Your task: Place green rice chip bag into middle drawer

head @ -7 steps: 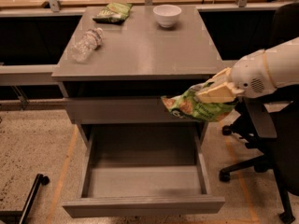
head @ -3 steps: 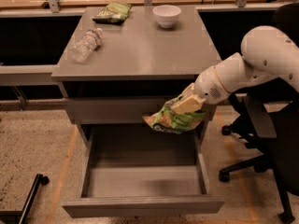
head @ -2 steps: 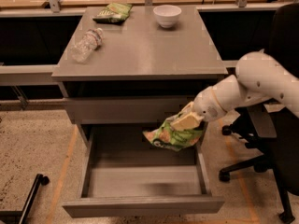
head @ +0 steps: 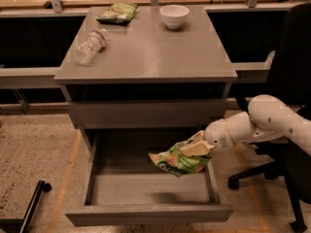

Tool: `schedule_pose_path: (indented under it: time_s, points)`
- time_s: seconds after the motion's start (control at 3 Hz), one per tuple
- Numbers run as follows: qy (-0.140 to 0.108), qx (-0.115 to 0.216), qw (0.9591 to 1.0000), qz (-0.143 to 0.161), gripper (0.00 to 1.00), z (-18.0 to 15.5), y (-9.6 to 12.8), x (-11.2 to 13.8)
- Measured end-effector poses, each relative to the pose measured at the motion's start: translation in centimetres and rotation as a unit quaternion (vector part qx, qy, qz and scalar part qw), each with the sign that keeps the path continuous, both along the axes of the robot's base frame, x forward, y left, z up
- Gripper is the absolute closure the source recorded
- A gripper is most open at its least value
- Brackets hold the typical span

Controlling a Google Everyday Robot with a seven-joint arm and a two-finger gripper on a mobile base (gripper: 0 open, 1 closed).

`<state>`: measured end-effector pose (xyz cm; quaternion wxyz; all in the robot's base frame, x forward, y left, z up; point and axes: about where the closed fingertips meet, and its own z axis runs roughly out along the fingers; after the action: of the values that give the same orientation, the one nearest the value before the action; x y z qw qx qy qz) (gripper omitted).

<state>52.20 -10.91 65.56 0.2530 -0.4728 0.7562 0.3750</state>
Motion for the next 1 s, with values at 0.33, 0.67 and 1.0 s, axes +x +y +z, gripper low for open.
schedule_pose_path:
  time_s: [0.33,0.67,1.0]
  points:
    - [-0.008,-0.011,0.9999,-0.004,1.00,-1.2,0.6,-0.5]
    - [-0.019,0.003,0.9997,-0.014,0.97,-3.7,1.3,0.3]
    - [-0.019,0.015,0.9995,-0.020,0.81,-6.8,1.8,1.7]
